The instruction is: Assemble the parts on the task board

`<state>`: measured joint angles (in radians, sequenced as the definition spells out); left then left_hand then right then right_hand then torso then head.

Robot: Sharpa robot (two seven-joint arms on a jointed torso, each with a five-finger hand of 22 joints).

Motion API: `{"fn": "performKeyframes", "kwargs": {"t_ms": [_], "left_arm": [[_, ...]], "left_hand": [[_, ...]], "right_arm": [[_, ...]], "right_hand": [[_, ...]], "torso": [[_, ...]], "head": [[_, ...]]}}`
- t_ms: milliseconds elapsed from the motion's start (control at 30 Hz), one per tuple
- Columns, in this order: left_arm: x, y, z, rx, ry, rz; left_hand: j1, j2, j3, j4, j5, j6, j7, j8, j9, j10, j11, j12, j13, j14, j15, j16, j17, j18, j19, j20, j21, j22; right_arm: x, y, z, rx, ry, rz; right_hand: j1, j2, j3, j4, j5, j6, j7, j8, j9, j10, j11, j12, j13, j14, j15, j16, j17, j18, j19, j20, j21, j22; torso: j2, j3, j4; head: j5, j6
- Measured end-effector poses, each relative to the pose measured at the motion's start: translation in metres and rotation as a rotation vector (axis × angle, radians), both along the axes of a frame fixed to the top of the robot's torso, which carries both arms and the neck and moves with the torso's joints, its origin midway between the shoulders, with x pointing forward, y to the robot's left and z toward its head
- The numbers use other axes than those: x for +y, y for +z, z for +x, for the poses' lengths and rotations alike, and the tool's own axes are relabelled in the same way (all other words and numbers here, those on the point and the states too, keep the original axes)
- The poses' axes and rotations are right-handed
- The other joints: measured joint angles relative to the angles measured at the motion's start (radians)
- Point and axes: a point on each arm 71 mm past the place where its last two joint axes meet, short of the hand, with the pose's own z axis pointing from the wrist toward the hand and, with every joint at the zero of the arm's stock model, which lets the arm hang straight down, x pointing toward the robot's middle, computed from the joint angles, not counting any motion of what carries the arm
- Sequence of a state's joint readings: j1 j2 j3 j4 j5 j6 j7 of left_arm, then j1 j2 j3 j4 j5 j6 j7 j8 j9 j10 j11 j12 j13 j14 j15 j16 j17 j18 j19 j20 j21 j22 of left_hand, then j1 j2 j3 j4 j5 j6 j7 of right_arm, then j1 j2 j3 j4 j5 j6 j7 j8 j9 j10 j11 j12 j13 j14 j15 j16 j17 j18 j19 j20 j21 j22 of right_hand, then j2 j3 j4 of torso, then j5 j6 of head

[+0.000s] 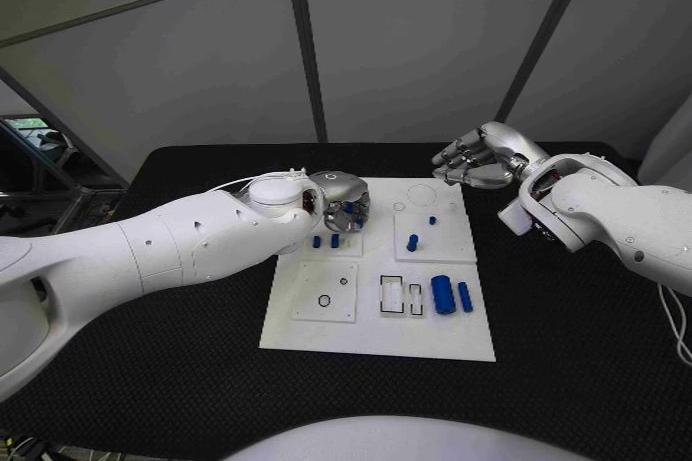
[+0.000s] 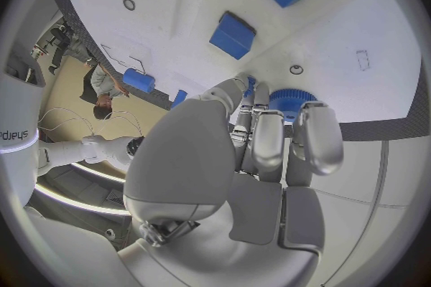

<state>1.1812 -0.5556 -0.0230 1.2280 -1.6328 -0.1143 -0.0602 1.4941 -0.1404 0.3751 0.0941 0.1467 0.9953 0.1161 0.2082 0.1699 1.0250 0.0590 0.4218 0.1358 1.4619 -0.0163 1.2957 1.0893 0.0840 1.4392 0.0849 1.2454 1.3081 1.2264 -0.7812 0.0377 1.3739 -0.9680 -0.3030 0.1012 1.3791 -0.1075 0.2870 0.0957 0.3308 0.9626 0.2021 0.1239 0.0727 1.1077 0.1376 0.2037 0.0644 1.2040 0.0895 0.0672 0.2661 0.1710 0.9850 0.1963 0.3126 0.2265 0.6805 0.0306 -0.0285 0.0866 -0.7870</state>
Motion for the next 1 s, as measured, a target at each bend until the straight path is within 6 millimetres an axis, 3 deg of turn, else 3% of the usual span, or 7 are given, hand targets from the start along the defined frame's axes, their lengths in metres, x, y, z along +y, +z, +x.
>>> {"fn": "performKeyframes", "kwargs": {"t_ms": [400, 800, 1000], "left_arm": [[-0.001, 0.0, -0.001, -0.005, -0.004, -0.007], [0.007, 0.001, -0.005, -0.017, -0.004, -0.023], [0.011, 0.012, -0.004, -0.04, 0.005, -0.057]], "left_hand": [[0.021, 0.008, 0.069, -0.05, -0.005, 0.036, 0.007, -0.015, -0.005, 0.051, -0.005, -0.036, -0.006, 0.003, -0.003, 0.005, -0.002, 0.0, 0.006, -0.006, 0.023, 0.0], [0.006, -0.007, 0.077, -0.052, -0.005, 0.039, 0.011, -0.027, -0.009, 0.06, 0.0, -0.056, -0.007, 0.003, -0.003, 0.01, -0.008, 0.0, 0.006, -0.006, 0.023, 0.0], [0.001, -0.012, 0.077, -0.052, -0.009, 0.039, 0.011, -0.031, -0.009, 0.06, 0.0, -0.063, -0.008, 0.003, -0.003, 0.01, -0.011, 0.0, 0.006, -0.006, 0.023, 0.0]], "right_arm": [[0.0, 0.0, 0.0, 0.0, 0.0, 0.0], [-0.001, 0.0, 0.001, 0.0, -0.002, -0.001], [-0.002, 0.0, 0.001, 0.0, -0.005, -0.002]], "right_hand": [[0.0, 0.0, 0.0, 0.0, 0.0, 0.0, 0.0, 0.0, 0.0, 0.0, 0.0, 0.0, 0.0, 0.0, 0.0, 0.0, 0.0, 0.0, 0.0, 0.0, 0.0, 0.0], [0.0, 0.0, 0.0, 0.0, 0.0, 0.003, 0.003, 0.0, 0.0, 0.0, 0.0, 0.0, 0.0, 0.0, 0.0, 0.0, -0.001, 0.0, 0.0, 0.0, 0.0, -0.001], [0.0, 0.0, 0.0, 0.0, 0.0, 0.003, 0.003, 0.0, 0.0, 0.0, 0.0, 0.0, 0.0, 0.0, 0.0, 0.0, -0.001, 0.0, 0.0, 0.0, 0.0, -0.001]], "torso": [[-0.001, -0.0003, -0.0003], [-0.001, -0.0007, 0.0002], [-0.001, -0.0009, 0.0013]], "head": [[-0.002, -0.001], [0.0, 0.002], [0.001, 0.005]]}}
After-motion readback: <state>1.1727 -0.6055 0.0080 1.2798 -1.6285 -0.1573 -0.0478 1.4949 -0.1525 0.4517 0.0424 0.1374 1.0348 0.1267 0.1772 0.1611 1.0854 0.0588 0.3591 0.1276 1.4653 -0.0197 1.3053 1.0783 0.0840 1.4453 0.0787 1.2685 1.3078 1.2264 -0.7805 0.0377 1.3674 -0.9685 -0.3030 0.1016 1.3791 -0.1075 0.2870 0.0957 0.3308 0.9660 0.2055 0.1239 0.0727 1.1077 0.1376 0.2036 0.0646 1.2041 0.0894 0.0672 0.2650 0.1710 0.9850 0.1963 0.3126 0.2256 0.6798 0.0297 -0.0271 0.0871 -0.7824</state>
